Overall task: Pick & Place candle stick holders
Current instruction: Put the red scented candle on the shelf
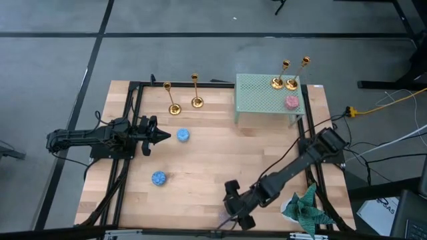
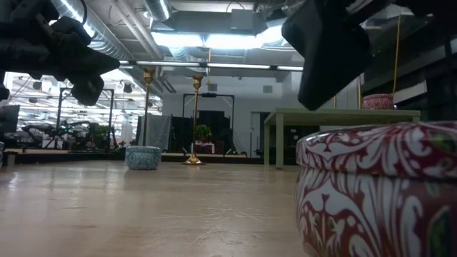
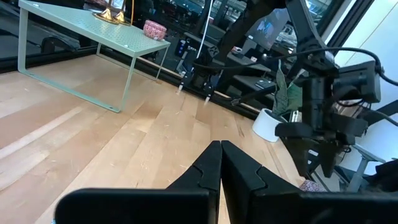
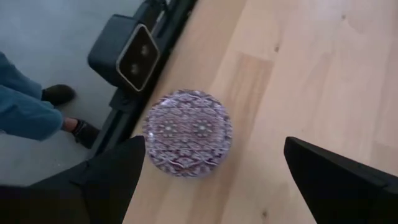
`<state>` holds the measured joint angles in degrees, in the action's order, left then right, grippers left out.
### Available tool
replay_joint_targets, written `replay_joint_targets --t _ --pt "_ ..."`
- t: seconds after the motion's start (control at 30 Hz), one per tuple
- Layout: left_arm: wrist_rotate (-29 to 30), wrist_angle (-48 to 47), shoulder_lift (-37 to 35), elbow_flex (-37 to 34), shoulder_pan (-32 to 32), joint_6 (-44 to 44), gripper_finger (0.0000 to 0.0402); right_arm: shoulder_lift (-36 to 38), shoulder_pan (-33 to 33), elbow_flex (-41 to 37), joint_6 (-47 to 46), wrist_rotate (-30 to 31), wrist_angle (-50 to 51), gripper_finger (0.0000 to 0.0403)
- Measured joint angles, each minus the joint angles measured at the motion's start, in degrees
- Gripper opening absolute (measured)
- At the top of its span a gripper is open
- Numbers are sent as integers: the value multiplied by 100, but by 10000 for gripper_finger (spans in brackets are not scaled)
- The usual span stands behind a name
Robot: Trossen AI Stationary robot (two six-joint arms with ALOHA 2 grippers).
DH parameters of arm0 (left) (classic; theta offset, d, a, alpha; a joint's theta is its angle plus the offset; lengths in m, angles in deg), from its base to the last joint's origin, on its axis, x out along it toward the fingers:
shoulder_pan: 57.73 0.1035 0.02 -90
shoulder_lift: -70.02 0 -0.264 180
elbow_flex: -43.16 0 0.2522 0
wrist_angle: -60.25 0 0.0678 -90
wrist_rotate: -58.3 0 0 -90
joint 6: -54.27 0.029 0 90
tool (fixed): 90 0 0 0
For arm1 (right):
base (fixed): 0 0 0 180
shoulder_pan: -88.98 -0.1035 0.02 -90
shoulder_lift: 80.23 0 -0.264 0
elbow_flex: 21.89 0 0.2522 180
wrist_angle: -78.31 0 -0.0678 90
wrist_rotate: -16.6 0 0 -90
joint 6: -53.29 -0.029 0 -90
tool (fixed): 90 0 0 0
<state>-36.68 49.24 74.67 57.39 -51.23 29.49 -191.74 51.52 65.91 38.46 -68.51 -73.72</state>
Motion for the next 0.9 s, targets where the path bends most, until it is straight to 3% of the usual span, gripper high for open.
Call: replay_joint_targets --t 0.33,0.9 --pt "1 1 0 0 -2 0 6 -255 -114 434 -107 2 176 387" --pt "0 -1 -1 1 0 -1 6 -592 -152 494 -144 5 144 387"
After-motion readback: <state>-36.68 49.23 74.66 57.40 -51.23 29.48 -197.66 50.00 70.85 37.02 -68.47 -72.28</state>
